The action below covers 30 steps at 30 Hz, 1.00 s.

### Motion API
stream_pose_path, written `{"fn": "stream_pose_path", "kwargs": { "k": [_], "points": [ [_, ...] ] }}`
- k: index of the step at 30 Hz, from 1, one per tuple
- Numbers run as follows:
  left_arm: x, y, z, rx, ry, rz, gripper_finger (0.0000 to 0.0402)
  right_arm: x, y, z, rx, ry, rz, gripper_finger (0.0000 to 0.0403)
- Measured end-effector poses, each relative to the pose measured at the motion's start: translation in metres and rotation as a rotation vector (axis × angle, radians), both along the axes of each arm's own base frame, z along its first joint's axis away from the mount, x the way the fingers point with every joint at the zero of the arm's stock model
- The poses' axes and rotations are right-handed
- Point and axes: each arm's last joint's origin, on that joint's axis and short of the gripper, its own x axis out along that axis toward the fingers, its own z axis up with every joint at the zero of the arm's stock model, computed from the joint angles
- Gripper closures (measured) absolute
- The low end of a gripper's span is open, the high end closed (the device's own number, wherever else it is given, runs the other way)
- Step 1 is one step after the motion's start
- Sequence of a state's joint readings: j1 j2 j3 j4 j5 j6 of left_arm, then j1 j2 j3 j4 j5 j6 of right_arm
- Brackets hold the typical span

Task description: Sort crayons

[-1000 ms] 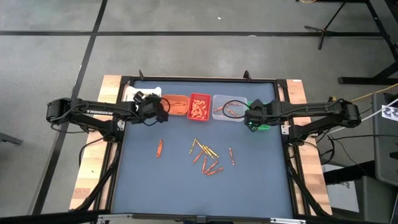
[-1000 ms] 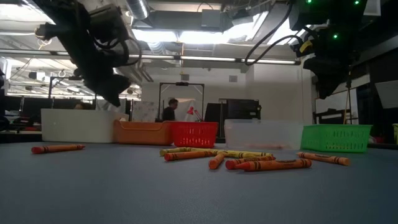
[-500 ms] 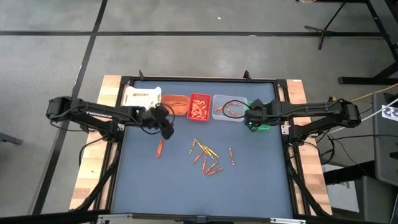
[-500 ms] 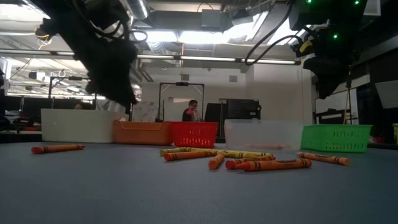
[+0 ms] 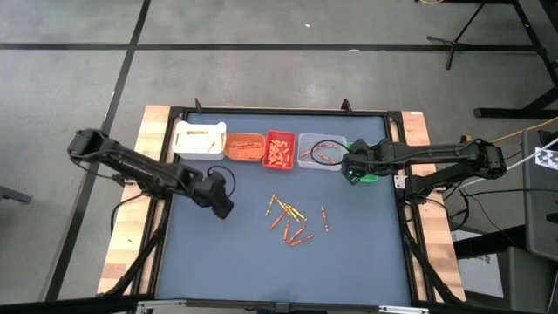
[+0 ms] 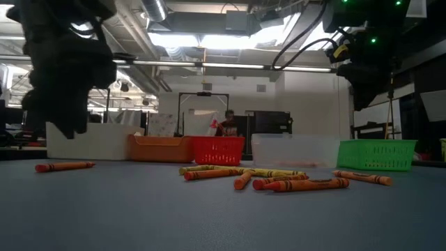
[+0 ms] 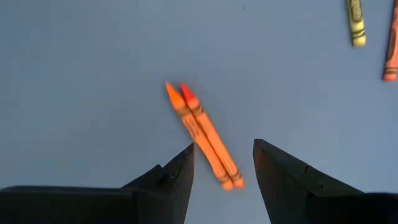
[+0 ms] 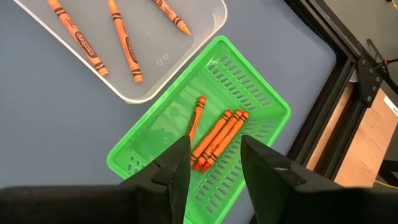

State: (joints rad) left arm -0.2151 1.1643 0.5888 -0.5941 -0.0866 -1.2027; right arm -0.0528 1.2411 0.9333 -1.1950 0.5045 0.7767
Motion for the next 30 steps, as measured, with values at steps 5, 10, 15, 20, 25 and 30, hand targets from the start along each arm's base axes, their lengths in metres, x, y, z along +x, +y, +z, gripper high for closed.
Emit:
{"fn": "stream_pose_path", "kwargs": {
  "k": [5,10,15,20,25,30],
  "points": [
    [0.000,-0.013,-0.008,-0.020,0.038,0.049,0.0254,0.001,0.000,0.000,-0.001,-0.014,0.000,0.0265],
    [0.002,-0.020,-0.020,-0.013,0.103,0.078,0.0254,0.002,0.000,0.000,-0.001,-0.019,0.000,0.0265],
    [0.005,-0.022,-0.031,0.007,0.158,0.081,0.0254,0.002,0.000,0.000,-0.001,-0.019,0.001,0.0265],
    [0.007,-0.022,-0.035,0.012,0.166,0.083,0.0254,0.002,0.000,0.000,-0.001,-0.019,0.000,0.0265],
    [0.007,-0.022,-0.035,0.006,0.162,0.132,0.0254,0.002,0.000,0.000,-0.001,-0.019,0.000,0.0265],
    [0.006,-0.018,-0.036,0.028,0.169,0.176,0.0254,0.002,0.000,0.000,-0.001,-0.019,0.001,0.0265]
  ]
}}
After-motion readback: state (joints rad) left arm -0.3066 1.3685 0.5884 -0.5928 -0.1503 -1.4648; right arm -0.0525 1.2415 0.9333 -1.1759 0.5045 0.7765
